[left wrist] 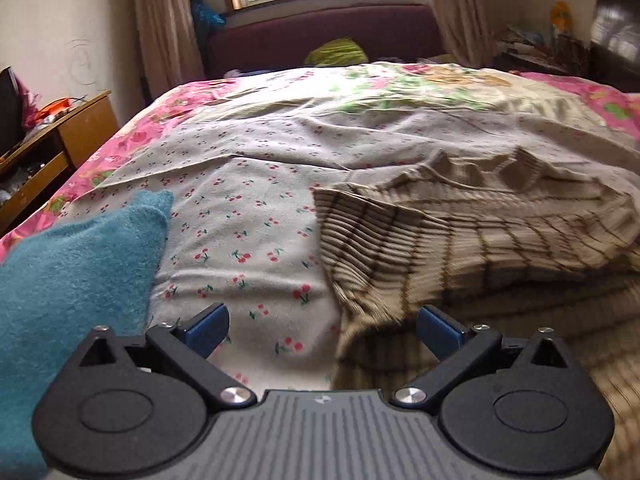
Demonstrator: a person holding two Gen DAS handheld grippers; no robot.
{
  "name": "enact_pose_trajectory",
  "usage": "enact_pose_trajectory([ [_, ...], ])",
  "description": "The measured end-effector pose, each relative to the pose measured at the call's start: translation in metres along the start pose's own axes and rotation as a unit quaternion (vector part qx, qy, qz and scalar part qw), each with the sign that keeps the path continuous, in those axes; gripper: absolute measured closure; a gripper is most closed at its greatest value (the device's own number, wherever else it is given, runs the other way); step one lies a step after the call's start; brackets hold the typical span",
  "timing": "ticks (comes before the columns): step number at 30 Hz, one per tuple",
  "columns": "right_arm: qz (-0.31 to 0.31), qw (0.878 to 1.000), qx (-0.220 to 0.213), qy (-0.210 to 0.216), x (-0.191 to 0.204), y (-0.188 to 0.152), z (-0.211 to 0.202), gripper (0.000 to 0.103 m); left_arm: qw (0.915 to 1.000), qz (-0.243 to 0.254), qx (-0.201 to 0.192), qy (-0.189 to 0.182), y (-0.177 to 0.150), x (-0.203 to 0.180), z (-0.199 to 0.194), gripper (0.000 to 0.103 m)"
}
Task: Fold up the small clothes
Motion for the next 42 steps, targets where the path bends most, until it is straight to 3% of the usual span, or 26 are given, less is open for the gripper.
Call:
enact_pose_trajectory([
  [5,0.06,0.997,0.039,-0.03,-0.031,-0.062,-0.036,0.09,0.9983,0.038,0.036,-0.024,-0.033,-0.001,-0.047,0.0],
  [12,0.128,0.988,0.081,-0.015,-0.027,-0.115,-0.064,0.09,0.9957,0.056,0.067,-0.031,-0.063,0.002,-0.096,0.0],
  [22,0.151,0.984,0.088,0.018,-0.019,-0.134,-0.073,0.089,0.9881,0.019,0.136,-0.069,-0.1,-0.003,-0.13,0.0],
  [24,0.152,0.984,0.09,0.026,-0.016,-0.137,-0.075,0.085,0.9875,0.024,0.137,-0.074,-0.102,-0.009,-0.133,0.0],
  [26,0.149,0.984,0.094,0.029,-0.014,-0.141,-0.078,0.083,0.9862,0.034,0.137,-0.087,-0.101,-0.017,-0.139,0.009],
  [29,0.155,0.983,0.096,0.03,-0.014,-0.147,-0.078,0.083,0.9821,0.039,0.145,-0.114,-0.103,-0.028,-0.14,0.014],
  [31,0.162,0.981,0.099,0.028,-0.016,-0.151,-0.078,0.083,0.9812,0.047,0.15,-0.112,-0.106,-0.031,-0.137,0.017],
  [39,0.179,0.978,0.097,0.037,-0.016,-0.157,-0.078,0.083,0.9788,0.049,0.162,-0.115,-0.109,-0.03,-0.138,0.02],
  [42,0.195,0.976,0.089,0.049,-0.017,-0.158,-0.08,0.089,0.9767,0.042,0.167,-0.128,-0.109,-0.032,-0.14,0.022],
])
Point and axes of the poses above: each gripper's, at about its wrist camera, not at the fingertips, and z roughly the way its jaws point, x to its left, y to its top, the point moved 9 cm from there along z, roughly the way its jaws point, and after that the axes turned 3 degrees about -x, right-handed, at the moved point
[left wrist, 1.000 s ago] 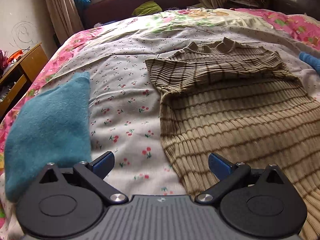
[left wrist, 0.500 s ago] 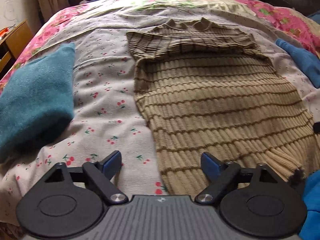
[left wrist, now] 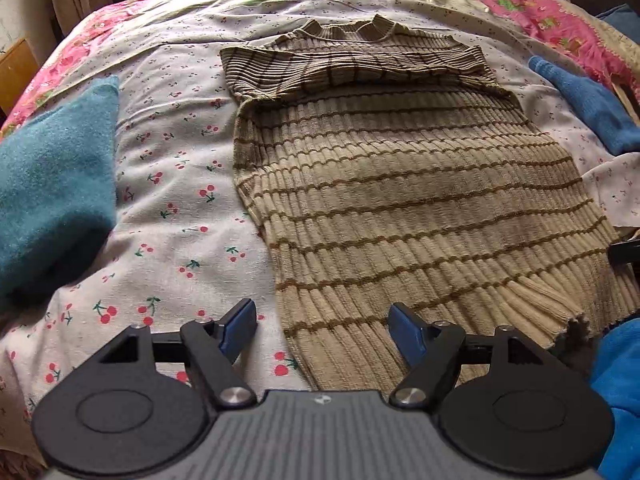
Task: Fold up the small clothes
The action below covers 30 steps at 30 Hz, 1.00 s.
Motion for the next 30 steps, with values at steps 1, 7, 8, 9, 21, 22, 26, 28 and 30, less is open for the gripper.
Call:
enact_pose_trajectory([
  [1,0.002,1.0,-0.003,0.002,0.0,0.0,-0.001,0.091,1.0,-0.003,0.001,-0.006,0.0,0.0,-0.001,0.027],
  [7,0.013,0.999,-0.019,0.026,0.004,0.002,0.0,0.093,0.9963,-0.073,0.0,-0.046,0.002,0.009,-0.005,0.056],
  [8,0.017,0.999,-0.023,0.032,0.005,0.003,-0.001,0.094,0.9951,-0.085,0.001,-0.051,0.002,0.011,-0.005,0.063],
  [9,0.019,0.999,-0.025,0.037,0.006,0.005,-0.001,0.094,0.994,-0.093,0.003,-0.057,0.002,0.011,-0.005,0.066],
  [21,0.072,0.991,-0.067,0.087,0.01,0.027,-0.008,0.096,0.9787,-0.165,-0.005,-0.122,0.01,0.016,-0.006,0.083],
  [22,0.077,0.99,-0.077,0.095,0.011,0.034,-0.01,0.096,0.9747,-0.176,-0.01,-0.137,0.015,0.015,-0.006,0.083],
  [26,0.103,0.979,-0.118,0.127,0.014,0.077,-0.018,0.096,0.9581,-0.21,-0.049,-0.189,0.056,0.017,-0.005,0.083],
  [28,0.12,0.973,-0.138,0.14,0.013,0.107,-0.017,0.096,0.9512,-0.221,-0.071,-0.204,0.081,0.023,-0.002,0.083],
  [30,0.122,0.971,-0.154,0.139,0.013,0.138,-0.01,0.096,0.946,-0.229,-0.095,-0.209,0.11,0.032,0.003,0.083],
])
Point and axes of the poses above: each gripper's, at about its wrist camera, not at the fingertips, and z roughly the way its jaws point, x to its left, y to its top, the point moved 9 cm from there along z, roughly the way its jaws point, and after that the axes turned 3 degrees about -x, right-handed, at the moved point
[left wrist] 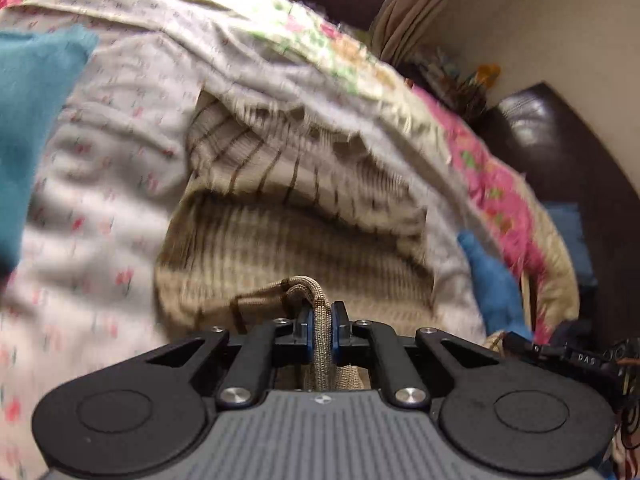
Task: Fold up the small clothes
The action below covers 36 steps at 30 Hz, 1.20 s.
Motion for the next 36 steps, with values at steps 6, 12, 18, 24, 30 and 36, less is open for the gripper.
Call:
enact_pose_trajectory([
  [6,0.028,0.999,-0.032,-0.033,-0.016,0.071,0.079,0.096,0.9987,-0.023,-0.046,-0.001,0.078,0.02,0.047,0.083],
  [12,0.064,0.995,-0.028,-0.071,-0.046,0.1,0.154,0.09,0.993,-0.088,-0.056,0.055,0.115,0.074,0.113,0.082],
  [18,-0.027,0.993,-0.037,-0.113,-0.044,0.095,0.156,0.082,0.988,-0.137,-0.058,0.042,0.113,0.101,0.123,0.07],
  [24,-0.111,0.982,-0.027,-0.149,-0.045,0.081,0.155,0.076,0.9849,-0.133,-0.097,0.053,0.118,0.107,0.103,0.055],
  [30,-0.134,0.979,-0.019,-0.155,-0.045,0.076,0.164,0.072,0.9861,-0.065,-0.115,0.101,0.116,0.098,0.087,0.043],
  [36,-0.149,0.976,-0.015,-0.159,-0.044,0.075,0.167,0.072,0.9872,0.003,-0.107,0.117,0.118,0.081,0.1,0.037],
])
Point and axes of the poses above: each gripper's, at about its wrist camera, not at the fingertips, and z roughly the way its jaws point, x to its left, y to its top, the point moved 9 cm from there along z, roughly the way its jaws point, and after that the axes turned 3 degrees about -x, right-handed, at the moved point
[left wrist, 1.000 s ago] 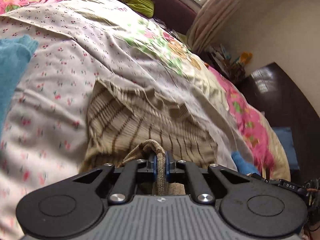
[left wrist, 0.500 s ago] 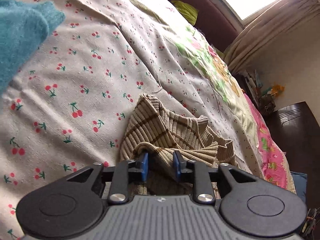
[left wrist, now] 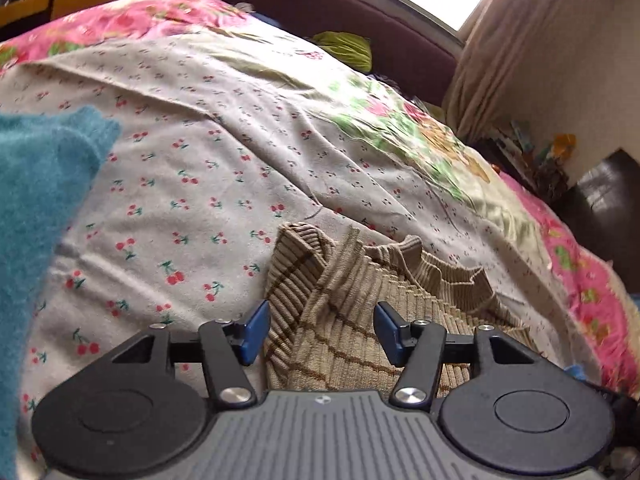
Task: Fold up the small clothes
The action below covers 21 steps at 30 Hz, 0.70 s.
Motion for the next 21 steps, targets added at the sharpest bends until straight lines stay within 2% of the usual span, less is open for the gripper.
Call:
enact_pose_trajectory([
  [2,-0.015,1.0,0.005,-0.004,0.002,-0.001,0.001,0.072,0.9997,0.022,0.005,0.012,-0.001,-0.005,0.01,0.037],
  [4,-0.025,1.0,0.008,-0.015,0.002,-0.003,0.002,0.078,0.9985,0.037,0.017,0.037,-0.007,-0.004,0.022,0.037],
  [6,-0.036,0.999,0.009,-0.034,-0.001,-0.003,0.003,0.095,0.9974,0.042,0.027,0.051,-0.015,0.002,0.031,0.037],
  [9,-0.021,0.999,0.005,-0.029,-0.006,-0.001,-0.001,0.098,0.9969,0.044,0.028,0.059,-0.021,0.009,0.034,0.039],
  [13,-0.012,1.0,-0.009,-0.013,-0.005,0.005,-0.01,0.099,0.9975,0.044,0.017,0.052,-0.016,0.004,0.027,0.042],
  [17,-0.024,0.999,-0.003,-0.024,-0.006,0.005,-0.002,0.099,0.9978,0.047,0.013,0.045,-0.01,-0.001,0.028,0.042],
  [21,-0.042,0.999,-0.004,-0.02,0.001,0.005,0.0,0.089,0.9974,0.049,0.024,0.048,-0.012,0.001,0.034,0.041],
])
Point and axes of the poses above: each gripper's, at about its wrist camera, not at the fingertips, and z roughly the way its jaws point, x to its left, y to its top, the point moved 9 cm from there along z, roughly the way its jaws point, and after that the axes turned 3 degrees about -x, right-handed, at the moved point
